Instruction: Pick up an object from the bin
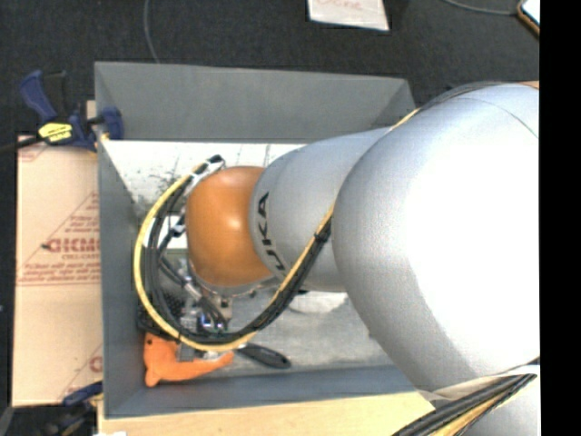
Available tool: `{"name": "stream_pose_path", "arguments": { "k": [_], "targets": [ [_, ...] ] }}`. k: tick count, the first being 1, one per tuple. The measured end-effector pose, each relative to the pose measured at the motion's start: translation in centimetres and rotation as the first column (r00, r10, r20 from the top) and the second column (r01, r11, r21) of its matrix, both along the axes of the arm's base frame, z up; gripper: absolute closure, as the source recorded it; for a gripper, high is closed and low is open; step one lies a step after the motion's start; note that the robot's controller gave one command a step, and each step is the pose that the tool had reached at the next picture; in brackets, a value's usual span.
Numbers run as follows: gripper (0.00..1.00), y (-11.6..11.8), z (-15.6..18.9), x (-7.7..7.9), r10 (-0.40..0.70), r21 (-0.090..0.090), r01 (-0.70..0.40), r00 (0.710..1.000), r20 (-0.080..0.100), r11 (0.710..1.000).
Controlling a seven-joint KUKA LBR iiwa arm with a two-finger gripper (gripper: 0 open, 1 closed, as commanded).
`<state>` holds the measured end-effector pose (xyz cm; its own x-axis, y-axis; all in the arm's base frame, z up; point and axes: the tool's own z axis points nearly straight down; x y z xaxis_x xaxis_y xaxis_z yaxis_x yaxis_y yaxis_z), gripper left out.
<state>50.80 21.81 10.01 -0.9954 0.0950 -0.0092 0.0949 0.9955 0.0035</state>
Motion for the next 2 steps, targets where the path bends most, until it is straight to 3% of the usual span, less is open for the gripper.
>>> {"name": "stream_pose_path", "arguments": {
  "k": [1,2],
  "targets": [
    [0.0,0.3,-2.7,0.6,0.312,-0.007,-0.312,0.95,0.011,0.95],
    [1.0,-1.2,-2.5,-0.5,-0.249,0.012,0.248,0.969,0.012,0.969]
  ]
}}
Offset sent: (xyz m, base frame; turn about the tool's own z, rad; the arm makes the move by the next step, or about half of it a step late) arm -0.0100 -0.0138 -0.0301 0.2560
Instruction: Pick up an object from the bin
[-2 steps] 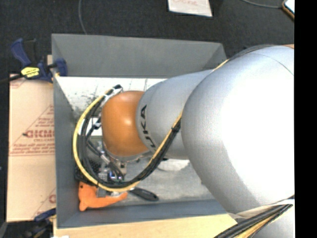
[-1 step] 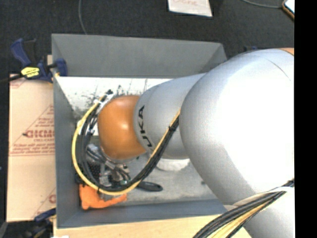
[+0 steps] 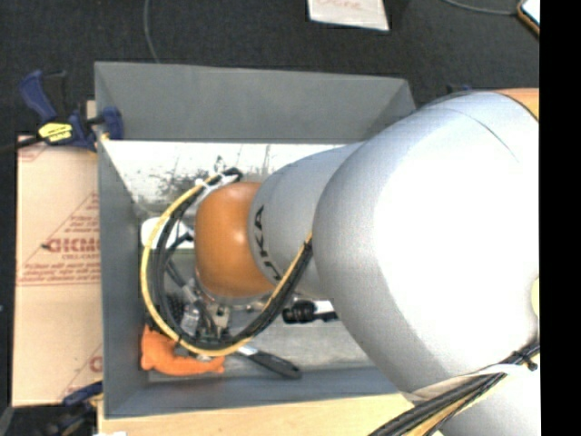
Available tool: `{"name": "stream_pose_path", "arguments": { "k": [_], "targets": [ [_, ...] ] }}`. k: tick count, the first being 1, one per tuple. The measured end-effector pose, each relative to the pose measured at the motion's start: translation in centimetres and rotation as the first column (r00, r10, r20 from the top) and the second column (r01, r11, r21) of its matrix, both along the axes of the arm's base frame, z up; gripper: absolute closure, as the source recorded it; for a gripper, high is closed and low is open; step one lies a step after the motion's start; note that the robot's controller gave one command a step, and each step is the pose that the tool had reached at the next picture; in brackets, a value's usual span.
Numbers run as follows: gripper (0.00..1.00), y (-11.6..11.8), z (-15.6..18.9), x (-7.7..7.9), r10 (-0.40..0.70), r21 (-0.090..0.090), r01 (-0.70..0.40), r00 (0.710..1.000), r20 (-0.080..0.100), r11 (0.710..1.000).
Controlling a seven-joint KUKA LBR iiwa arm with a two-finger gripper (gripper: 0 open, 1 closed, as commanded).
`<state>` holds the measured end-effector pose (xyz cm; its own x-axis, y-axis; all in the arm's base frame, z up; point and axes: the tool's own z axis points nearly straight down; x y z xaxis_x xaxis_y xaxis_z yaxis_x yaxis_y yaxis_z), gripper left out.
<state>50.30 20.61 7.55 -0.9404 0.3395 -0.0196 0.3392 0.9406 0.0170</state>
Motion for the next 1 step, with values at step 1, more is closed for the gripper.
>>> {"name": "stream_pose_path", "arguments": {
  "k": [1],
  "targets": [
    [1.0,0.0,0.0,0.0,0.001,0.0,-0.001,1.0,0.0,1.0]
  ]
}}
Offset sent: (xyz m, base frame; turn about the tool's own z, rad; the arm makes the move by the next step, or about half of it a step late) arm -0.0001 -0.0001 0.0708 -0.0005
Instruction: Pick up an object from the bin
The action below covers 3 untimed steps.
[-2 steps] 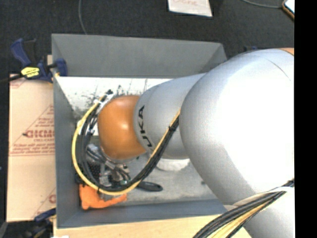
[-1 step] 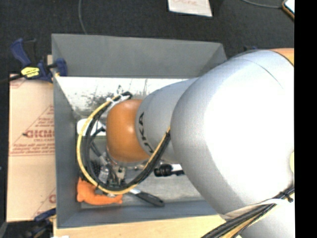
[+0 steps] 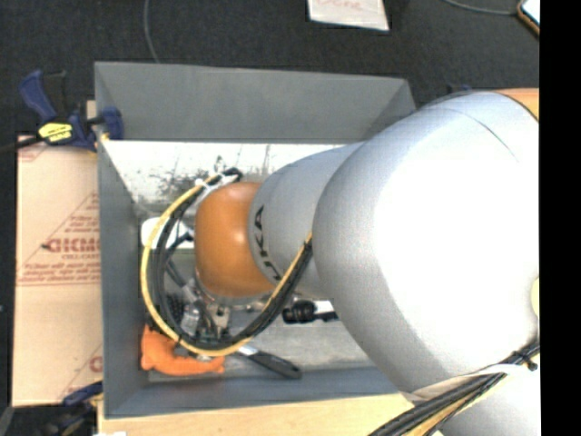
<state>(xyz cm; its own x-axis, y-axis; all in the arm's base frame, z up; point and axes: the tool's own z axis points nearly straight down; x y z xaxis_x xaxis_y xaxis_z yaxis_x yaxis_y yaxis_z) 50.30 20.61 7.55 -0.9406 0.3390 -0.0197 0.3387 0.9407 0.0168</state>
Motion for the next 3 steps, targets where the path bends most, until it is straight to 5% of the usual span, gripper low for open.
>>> {"name": "stream_pose_path", "arguments": {
  "k": [3],
  "targets": [
    [1.0,-0.3,7.9,-0.3,0.005,-0.005,-0.005,1.0,-0.01,1.0]
  ]
}}
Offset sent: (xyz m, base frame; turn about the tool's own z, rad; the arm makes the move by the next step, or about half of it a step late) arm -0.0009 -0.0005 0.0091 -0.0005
